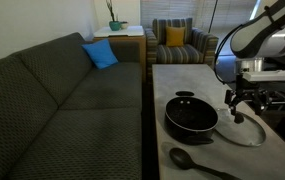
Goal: Put the lid on the pot
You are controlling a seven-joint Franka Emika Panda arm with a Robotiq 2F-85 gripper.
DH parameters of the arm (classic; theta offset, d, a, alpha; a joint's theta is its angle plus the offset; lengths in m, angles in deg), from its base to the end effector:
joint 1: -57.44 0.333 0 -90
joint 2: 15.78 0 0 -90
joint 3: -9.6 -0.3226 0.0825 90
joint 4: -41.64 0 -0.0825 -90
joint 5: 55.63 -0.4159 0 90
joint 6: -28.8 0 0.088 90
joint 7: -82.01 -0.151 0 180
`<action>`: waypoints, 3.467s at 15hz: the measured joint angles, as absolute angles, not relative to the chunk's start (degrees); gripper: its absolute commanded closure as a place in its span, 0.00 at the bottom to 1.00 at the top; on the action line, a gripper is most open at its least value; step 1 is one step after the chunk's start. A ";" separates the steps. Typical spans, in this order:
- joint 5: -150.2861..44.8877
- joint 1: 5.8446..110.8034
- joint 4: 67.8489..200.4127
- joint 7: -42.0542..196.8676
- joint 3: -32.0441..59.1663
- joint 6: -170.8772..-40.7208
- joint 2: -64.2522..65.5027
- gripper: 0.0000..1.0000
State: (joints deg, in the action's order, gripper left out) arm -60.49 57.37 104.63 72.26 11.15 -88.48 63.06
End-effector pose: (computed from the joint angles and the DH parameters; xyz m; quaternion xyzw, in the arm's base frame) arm 0.6719 -0.0088 -0.1352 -0.9702 0.1158 0.2129 0.0023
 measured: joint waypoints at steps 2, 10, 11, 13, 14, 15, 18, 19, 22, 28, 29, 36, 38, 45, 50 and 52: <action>-60.41 56.41 104.44 72.28 11.50 -89.06 63.15 0.00; -60.15 55.77 101.91 72.04 12.48 -90.31 64.53 0.00; -60.11 55.92 101.91 71.60 12.91 -92.22 64.73 0.00; -60.09 56.24 101.91 70.67 13.80 -96.72 65.45 0.00; -60.09 56.31 101.92 70.26 14.07 -98.75 65.94 0.00; -60.09 56.31 101.91 69.97 14.16 -100.38 66.40 0.00; -60.19 56.36 101.76 69.34 14.15 -102.82 67.69 0.00; -60.19 56.44 101.66 69.06 14.15 -103.47 68.09 0.00; -60.17 56.62 101.84 66.46 14.15 -106.09 68.62 0.00; -60.34 56.30 102.85 60.93 14.40 -111.06 68.69 0.00; -60.41 56.21 103.09 60.71 14.40 -111.27 68.69 0.00; -60.48 56.15 105.44 60.63 14.36 -111.41 68.74 0.00; -60.48 56.15 105.76 60.64 14.36 -111.59 68.75 0.26; -60.58 56.01 106.12 61.36 13.68 -111.73 68.75 0.66; -60.58 56.02 106.12 61.80 13.24 -111.87 68.74 0.86; -60.58 56.01 106.12 62.00 13.25 -111.89 68.74 0.86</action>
